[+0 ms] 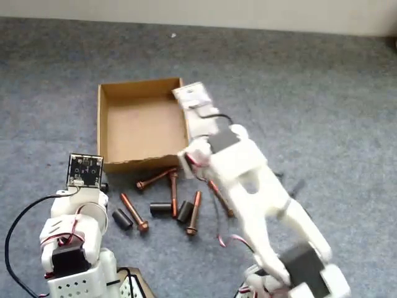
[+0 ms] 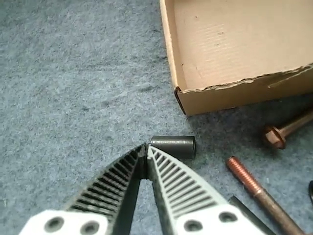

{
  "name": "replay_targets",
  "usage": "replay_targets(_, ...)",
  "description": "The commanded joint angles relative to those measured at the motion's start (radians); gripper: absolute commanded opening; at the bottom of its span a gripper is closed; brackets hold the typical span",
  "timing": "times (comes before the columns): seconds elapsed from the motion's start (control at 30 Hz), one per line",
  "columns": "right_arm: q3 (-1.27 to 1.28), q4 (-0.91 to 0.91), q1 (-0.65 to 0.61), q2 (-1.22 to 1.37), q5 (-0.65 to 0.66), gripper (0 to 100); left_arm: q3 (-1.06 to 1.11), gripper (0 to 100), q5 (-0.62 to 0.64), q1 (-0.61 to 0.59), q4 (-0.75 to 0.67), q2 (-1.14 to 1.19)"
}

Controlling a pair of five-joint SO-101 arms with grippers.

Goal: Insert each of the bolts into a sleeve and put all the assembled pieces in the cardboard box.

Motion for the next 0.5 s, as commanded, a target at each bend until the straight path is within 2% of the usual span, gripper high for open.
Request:
replay_targets(0.0, 0.082, 0.004, 0.088, -0.217, -0.003, 0.5, -0.130, 1, -0.018, -0.081, -0.015, 0.002)
replay_targets(0.1, 0.173, -0.001, 0.148, -0.328, -0.003, 0.5, -0.220, 1, -0.023, -0.128, -0.023, 0.004)
replay_targets(0.27, 0.275, -0.001, 0.243, -0.478, -0.003, 0.5, -0.303, 2, -0.023, -0.131, -0.026, 0.033)
replay_targets(0.37, 0.332, -0.018, 0.291, -0.538, -0.003, 0.5, -0.386, 4, -0.023, -0.133, -0.057, 0.193)
replay_targets(0.47, 0.401, -0.094, 0.337, -0.562, -0.003, 0.5, -0.518, 4, -0.023, -0.133, -0.089, 0.460)
